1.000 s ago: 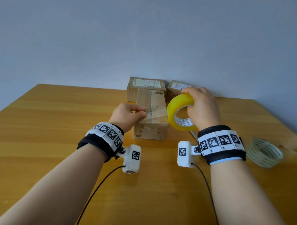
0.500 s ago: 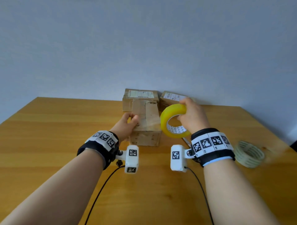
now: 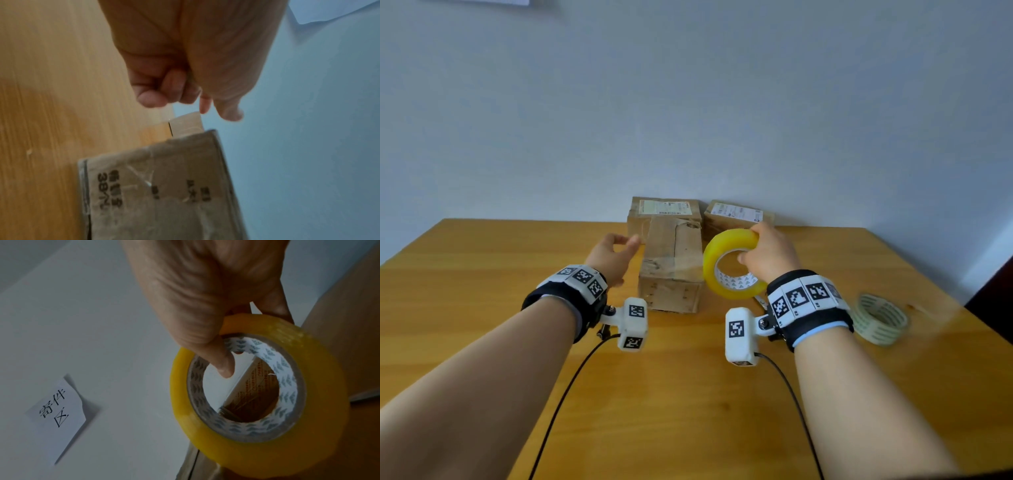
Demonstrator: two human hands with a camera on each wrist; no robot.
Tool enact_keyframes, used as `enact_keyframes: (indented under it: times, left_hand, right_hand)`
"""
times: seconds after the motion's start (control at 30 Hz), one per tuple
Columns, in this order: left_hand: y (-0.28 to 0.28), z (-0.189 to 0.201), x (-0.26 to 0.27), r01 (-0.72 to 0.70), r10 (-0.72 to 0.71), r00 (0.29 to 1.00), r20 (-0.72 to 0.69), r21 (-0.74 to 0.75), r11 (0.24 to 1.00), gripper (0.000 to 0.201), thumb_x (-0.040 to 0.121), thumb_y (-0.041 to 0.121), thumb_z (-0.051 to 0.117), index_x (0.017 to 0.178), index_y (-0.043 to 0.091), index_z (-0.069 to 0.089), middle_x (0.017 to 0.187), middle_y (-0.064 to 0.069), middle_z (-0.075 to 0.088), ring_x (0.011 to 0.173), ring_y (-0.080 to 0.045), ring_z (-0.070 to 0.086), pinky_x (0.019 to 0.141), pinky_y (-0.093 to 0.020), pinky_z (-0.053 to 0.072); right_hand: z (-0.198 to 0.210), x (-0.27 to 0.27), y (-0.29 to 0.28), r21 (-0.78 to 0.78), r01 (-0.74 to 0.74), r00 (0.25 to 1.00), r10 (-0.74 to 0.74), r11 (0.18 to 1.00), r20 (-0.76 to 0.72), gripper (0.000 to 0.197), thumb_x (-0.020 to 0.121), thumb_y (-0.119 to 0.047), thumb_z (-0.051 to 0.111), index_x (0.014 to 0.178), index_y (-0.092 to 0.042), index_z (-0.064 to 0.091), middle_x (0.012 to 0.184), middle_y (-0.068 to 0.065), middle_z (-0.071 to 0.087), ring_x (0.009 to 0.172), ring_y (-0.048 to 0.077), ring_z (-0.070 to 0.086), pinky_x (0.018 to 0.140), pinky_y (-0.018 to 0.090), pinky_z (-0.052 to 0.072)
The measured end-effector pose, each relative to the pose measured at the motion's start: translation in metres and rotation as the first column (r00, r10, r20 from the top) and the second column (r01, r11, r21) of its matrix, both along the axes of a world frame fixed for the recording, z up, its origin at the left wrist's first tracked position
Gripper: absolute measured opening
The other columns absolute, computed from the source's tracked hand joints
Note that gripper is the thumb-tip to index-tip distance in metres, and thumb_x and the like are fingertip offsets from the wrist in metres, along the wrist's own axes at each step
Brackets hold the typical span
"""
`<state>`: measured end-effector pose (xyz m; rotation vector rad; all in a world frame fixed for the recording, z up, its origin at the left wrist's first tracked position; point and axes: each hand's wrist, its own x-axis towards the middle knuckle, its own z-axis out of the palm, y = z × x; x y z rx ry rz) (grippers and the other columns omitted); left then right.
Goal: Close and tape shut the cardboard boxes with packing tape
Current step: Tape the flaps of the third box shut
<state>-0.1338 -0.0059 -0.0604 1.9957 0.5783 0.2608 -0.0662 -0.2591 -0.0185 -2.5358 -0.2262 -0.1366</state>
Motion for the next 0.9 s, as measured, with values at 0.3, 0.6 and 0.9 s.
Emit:
enact_keyframes:
  times: [0.3,0.6,0.9]
  left_hand:
    - [-0.035,0.036,0.0,0.182,-0.234,0.971,0.044,0.499,0.847,0.006,0.095,0.023,0.059,0.097,0.024,0.064,0.077,0.008,0.056,0.069,-0.01,0.058,0.055,-0.025,0.042]
    - [-0.049,0.014,-0.002,0.211,-0.269,0.961,0.061,0.464,0.86,0.017,0.094,0.013,0.052,0.103,0.024,0.061,0.074,0.006,0.053,0.065,-0.009,0.049,0.052,-0.024,0.036]
    - [-0.038,0.007,-0.003,0.242,-0.283,0.958,0.05,0.393,0.887,0.008,0.096,0.018,0.056,0.101,0.023,0.061,0.075,0.0,0.058,0.067,-0.017,0.056,0.056,-0.028,0.047]
  right_hand:
    - [-0.003,-0.014,-0.004,-0.014,-0.057,0.992,0.055,0.998,-0.115,0.025,0.092,-0.016,0.072,0.113,-0.018,0.06,0.104,0.002,0.066,0.099,0.024,0.065,0.082,0.039,0.053]
    - [0.005,-0.032,-0.005,0.052,-0.226,0.96,0.232,0.973,-0.159,0.035,0.081,-0.035,0.085,0.104,-0.019,0.063,0.1,-0.002,0.068,0.093,0.019,0.065,0.084,0.041,0.056]
    - [0.008,-0.034,-0.005,0.002,-0.258,0.958,0.256,0.966,-0.13,0.026,0.085,-0.03,0.08,0.102,-0.027,0.061,0.096,-0.006,0.065,0.089,0.015,0.062,0.07,0.032,0.045]
